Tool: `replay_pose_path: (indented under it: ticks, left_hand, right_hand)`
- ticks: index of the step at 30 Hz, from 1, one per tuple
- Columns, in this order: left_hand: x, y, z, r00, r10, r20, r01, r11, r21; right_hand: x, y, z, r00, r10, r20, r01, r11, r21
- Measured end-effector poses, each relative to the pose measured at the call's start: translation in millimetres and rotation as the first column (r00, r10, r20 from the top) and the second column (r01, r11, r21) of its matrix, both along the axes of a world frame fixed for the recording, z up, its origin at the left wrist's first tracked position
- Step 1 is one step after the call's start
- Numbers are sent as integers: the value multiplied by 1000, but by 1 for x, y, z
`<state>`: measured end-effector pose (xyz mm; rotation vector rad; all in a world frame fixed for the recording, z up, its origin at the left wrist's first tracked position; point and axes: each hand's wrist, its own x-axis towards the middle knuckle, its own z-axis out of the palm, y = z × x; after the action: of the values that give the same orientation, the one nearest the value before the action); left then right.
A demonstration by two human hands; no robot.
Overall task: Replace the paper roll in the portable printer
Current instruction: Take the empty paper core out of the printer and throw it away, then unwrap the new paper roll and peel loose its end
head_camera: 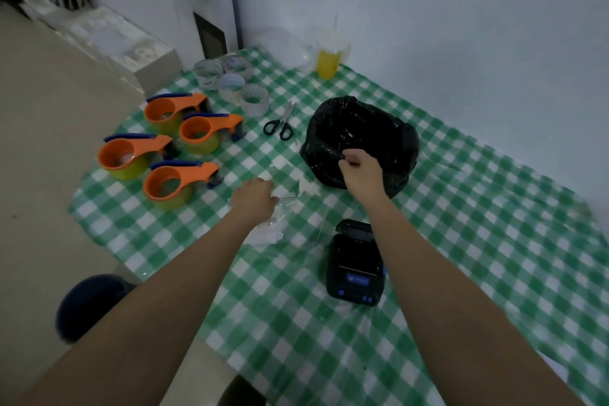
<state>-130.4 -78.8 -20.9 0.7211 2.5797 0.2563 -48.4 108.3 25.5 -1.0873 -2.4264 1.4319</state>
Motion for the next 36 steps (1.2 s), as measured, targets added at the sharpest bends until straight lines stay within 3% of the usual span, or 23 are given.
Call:
replay_pose_path:
  ticks: [2, 5, 8, 11, 14, 16, 19, 21, 23, 25, 30, 36]
  left_hand:
    - [-2, -6, -3, 1000, 1, -15, -1, 1000, -24]
    - [-2, -11, -2, 999, 41, -28, -39, 997, 61]
    - [-1, -14, 1, 996, -31, -88, 42, 990, 137]
    - [7, -16, 13, 974, -127, -189, 145, 986, 83]
    - [17, -18, 22, 957, -117, -267, 146, 985, 89]
    - [24, -20, 22, 956, 11, -294, 70, 962, 265]
    - [41, -17, 22, 972, 207, -113, -117, 842, 527]
    - [52, -11, 24, 941, 270, 204, -338, 772, 538]
    - [60, -4, 23, 797, 255, 548, -536, 716, 447]
    - [67, 1, 20, 660, 233, 714, -640, 673, 371]
    - [81, 2, 11, 568, 213, 795, -677, 670, 305]
    - [86, -3, 7, 655, 234, 719, -602, 736, 309]
  right_hand:
    - [2, -20, -11, 993, 112, 36, -113, 994, 13]
    - [3, -46, -24, 952, 293, 83, -299, 951, 72]
    - [-3, -62, -33, 812, 556, 181, -584, 761, 283]
    - [-6, -71, -31, 737, 627, 254, -673, 641, 370]
    - [1, -75, -24, 780, 594, 199, -622, 696, 358]
    - [10, -76, -20, 847, 521, 103, -527, 802, 280]
    - [31, -77, -19, 949, 313, -39, -309, 947, 84]
    - [44, -77, -20, 970, 230, -82, -230, 973, 10]
    - [57, -77, -24, 976, 204, -75, -207, 978, -29]
    - [70, -80, -30, 975, 221, -24, -221, 975, -12]
    - [94, -89, -40, 986, 163, 29, -161, 986, -40]
    - [105, -89, -41, 994, 93, 51, -74, 953, -294]
